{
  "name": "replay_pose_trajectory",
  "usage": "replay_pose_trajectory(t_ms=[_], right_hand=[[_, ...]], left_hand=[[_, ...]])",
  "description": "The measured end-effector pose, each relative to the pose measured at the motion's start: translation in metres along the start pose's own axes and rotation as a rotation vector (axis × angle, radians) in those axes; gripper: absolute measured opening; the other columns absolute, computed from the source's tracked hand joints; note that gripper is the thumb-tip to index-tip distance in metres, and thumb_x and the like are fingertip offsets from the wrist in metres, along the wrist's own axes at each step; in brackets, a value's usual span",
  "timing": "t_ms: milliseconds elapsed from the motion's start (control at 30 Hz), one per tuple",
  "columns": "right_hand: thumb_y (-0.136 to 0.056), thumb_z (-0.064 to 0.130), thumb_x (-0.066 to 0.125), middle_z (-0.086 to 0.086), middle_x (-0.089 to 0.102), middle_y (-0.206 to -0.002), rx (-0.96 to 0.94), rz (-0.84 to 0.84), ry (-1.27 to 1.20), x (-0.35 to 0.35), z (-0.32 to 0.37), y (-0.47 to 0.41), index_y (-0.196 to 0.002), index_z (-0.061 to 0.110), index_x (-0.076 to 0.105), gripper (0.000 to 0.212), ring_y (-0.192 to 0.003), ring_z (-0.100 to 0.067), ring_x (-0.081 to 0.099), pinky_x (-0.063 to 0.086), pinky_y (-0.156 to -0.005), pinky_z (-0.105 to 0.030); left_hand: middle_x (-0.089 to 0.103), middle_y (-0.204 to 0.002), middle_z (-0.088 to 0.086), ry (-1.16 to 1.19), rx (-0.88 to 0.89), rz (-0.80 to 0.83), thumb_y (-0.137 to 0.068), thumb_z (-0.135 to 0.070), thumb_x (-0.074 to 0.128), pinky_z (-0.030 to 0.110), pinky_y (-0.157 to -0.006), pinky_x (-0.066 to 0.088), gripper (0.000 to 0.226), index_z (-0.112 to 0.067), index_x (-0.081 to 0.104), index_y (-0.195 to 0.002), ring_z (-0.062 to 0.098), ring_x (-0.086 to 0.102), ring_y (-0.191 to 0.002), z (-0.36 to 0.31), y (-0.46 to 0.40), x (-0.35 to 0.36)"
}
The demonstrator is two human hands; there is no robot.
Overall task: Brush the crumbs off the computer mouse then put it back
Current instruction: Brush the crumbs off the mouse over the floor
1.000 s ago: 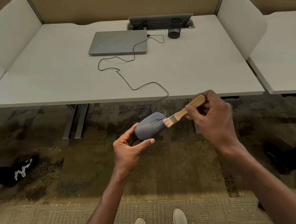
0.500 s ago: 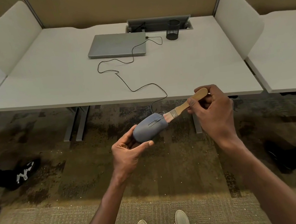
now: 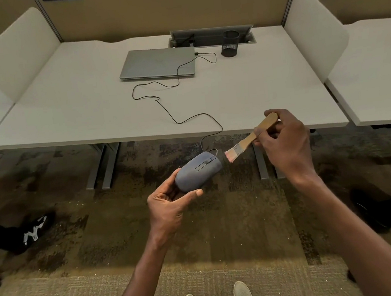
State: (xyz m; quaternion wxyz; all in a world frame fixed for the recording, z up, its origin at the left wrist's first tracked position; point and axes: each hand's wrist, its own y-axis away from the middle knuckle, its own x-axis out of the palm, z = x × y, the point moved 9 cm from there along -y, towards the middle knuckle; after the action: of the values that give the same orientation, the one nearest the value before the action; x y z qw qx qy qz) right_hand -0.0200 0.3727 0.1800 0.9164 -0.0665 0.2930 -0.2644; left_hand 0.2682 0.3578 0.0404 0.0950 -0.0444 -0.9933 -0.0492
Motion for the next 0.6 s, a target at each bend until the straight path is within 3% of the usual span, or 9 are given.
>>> replay_pose_trajectory(t_ms=[67,167,367,600], right_hand=[[-0.092,0.016,0.071,0.013,0.068,-0.088,-0.023,0.014,-0.046,0.005,0.007,0.004,-0.127,0.014,0.057,0.038,-0.072,0.001,0.073,0.057,-0.063,-0.013],[-0.092,0.017,0.072,0.003,0.072,-0.094,-0.057,0.041,-0.012,0.017,0.017,0.008,-0.129,0.013,0.057,0.04,-0.075,-0.005,0.074,0.058,-0.066,-0.013],[-0.093,0.014,0.07,-0.011,0.073,-0.106,-0.105,-0.002,0.146,0.02,0.028,0.01,-0.134,0.007,0.054,0.045,-0.083,-0.012,0.068,0.043,-0.061,0.005],[-0.093,0.015,0.069,-0.009,0.073,-0.103,-0.088,-0.033,0.149,0.023,0.031,0.019,-0.132,0.007,0.055,0.042,-0.076,-0.012,0.069,0.046,-0.061,0.002]], left_hand=[[0.075,-0.12,-0.009,0.003,-0.001,0.0,-0.049,-0.025,0.096,0.023,-0.087,0.059,0.076,-0.029,0.07,-0.12,0.013,0.071,-0.114,0.001,0.0,-0.002],[0.075,-0.12,-0.008,0.008,-0.002,-0.004,-0.049,-0.024,0.096,0.023,-0.087,0.059,0.077,-0.028,0.069,-0.121,0.014,0.071,-0.115,0.0,0.0,-0.004],[0.075,-0.12,-0.009,0.01,0.021,-0.001,-0.051,-0.022,0.095,0.023,-0.088,0.059,0.074,-0.03,0.07,-0.12,0.013,0.071,-0.114,-0.007,0.0,-0.015],[0.076,-0.117,-0.006,0.015,0.05,-0.027,-0.05,-0.025,0.095,0.023,-0.085,0.06,0.073,-0.026,0.068,-0.119,0.013,0.072,-0.111,-0.014,0.005,-0.026]])
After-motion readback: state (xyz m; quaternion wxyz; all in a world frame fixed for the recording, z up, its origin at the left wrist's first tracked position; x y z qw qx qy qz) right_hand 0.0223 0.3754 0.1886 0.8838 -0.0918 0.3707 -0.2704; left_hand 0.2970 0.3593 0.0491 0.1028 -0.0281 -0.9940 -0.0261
